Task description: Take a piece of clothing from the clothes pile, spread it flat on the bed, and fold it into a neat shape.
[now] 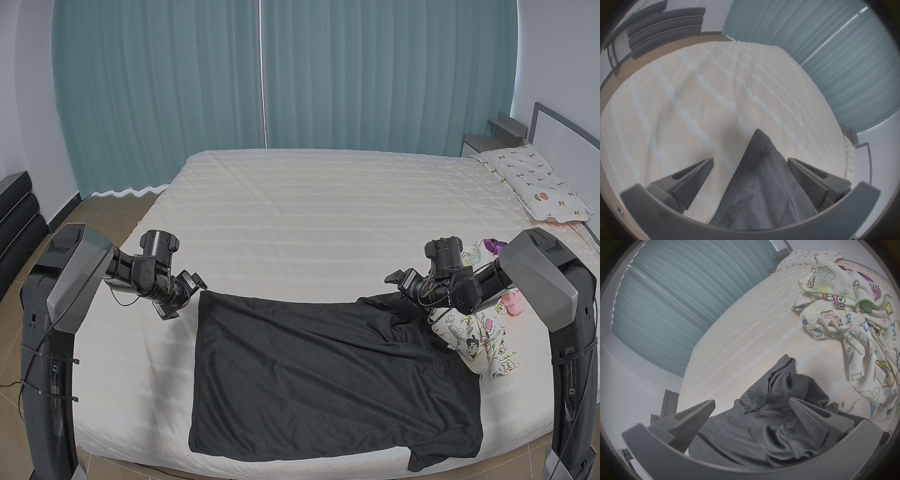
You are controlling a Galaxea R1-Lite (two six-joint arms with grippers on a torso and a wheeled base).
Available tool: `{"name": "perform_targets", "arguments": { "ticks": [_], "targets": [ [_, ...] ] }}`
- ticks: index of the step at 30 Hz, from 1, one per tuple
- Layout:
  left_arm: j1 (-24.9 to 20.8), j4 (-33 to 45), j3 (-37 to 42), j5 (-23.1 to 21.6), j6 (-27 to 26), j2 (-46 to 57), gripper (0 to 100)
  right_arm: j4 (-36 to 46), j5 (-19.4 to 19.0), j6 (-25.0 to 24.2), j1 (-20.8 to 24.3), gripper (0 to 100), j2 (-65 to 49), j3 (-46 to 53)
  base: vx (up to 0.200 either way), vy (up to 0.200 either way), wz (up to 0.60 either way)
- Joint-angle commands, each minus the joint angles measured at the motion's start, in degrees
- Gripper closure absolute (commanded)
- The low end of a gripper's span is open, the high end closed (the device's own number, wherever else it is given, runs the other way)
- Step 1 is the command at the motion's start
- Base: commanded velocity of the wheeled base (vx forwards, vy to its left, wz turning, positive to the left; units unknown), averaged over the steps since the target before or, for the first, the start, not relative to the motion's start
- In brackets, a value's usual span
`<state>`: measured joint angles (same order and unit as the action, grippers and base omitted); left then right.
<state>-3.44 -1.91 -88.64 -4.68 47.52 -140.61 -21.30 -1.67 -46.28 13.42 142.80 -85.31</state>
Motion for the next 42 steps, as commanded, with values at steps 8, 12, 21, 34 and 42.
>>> {"name": "perform_targets", "arguments": {
  "ticks": [8,12,21,34,42],
  "targets": [
    [0.45,-20.94,23.07,-3.49,5.04,8.51,0,7.67,3.25,-1.71,-0.15,0,9.16,-15.15,0.0,0.0,0.0],
    [0.71,-21.03,23.69,-3.58,5.13,8.95,0,8.64,3.87,-1.71,-0.15,0,11.54,-18.14,0.0,0.0,0.0],
    [0.71,-21.11,25.36,-3.49,5.22,9.3,0,13.56,3.96,-2.06,-0.41,100,12.77,-24.2,0.0,0.0,0.0],
    [0.63,-21.2,26.67,-3.4,5.22,9.3,0,-0.5,5.19,-7.69,-1.29,100,14.7,-29.28,0.0,0.0,0.0],
    [0.54,-21.2,26.94,-3.4,5.22,9.21,0,-8.94,6.06,-5.05,-1.47,0,16.46,-29.28,0.0,0.0,0.0]
  ]
}}
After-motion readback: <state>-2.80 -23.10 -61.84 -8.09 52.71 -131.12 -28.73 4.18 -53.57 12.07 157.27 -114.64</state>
